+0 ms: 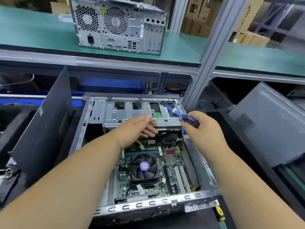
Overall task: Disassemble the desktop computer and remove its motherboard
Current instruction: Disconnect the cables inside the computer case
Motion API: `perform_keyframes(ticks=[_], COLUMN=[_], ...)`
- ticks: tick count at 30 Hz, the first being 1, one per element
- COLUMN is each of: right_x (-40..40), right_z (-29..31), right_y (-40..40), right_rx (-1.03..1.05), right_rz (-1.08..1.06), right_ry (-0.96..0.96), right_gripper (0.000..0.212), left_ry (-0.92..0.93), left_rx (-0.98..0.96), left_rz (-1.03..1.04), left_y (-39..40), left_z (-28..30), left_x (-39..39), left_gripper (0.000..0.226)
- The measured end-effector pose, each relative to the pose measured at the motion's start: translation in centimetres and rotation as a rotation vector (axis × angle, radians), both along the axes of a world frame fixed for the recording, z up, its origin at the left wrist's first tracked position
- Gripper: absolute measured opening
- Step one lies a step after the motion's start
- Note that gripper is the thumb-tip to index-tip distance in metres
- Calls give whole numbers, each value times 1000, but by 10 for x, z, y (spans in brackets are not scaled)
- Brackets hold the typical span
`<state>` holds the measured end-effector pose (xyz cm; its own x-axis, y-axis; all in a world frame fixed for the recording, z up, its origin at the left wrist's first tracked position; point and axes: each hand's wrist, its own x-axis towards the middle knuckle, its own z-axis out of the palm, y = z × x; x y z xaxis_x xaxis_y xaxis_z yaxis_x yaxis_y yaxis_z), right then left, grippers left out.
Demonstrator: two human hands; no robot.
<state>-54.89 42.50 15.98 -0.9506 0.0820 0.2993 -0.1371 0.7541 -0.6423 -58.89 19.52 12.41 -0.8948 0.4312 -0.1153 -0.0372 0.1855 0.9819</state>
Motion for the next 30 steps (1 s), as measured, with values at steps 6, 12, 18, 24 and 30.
perform_keyframes(ticks=[6, 12, 18, 24, 30], right_x=[1, -2, -9, -24, -53], right_z=[-3, -6, -19, -37, -52], right_y=[43, 86, 118, 139, 159], right_rx=[-267, -273, -167, -92, 221], right_rz=[-120, -216, -268, -298, -292], right_ry=[5, 100, 3, -43, -223], right_gripper=[15, 13, 18, 22, 13], left_ry=[33, 211, 196, 235, 183], left_rx=[-154, -1028, -1065, -974, -998], left_rz=[12, -216, -117, -59, -7], left_y=[1, 6, 18, 62, 81], left_z=[0, -8, -10, -2, -4], left_x=[3, 0, -2, 11, 22], left_gripper=[33, 19, 20, 19, 15])
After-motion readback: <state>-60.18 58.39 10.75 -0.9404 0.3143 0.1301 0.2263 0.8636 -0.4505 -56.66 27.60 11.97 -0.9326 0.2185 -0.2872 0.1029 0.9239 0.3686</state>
